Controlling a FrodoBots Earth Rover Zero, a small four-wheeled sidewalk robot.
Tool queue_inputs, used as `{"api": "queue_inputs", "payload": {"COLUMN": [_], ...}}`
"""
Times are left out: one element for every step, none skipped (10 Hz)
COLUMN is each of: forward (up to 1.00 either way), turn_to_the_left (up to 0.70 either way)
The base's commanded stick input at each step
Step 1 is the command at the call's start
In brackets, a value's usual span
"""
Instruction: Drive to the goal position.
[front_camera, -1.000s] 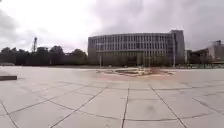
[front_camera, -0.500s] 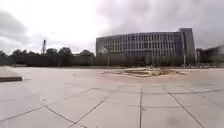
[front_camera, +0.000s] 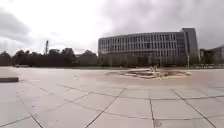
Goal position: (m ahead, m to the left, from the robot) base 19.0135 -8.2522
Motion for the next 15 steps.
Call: {"api": "queue_inputs", "payload": {"forward": [0.7,0.7,0.7,0.7,0.7,0.7,0.7,0.7,0.7,0.7,0.7,0.7,0.7,0.7,0.7], "turn_to_the_left": [0.0,0.0,0.0,0.0,0.0,0.0,0.0,0.0,0.0,0.0,0.0,0.0,0.0,0.0,0.0]}}
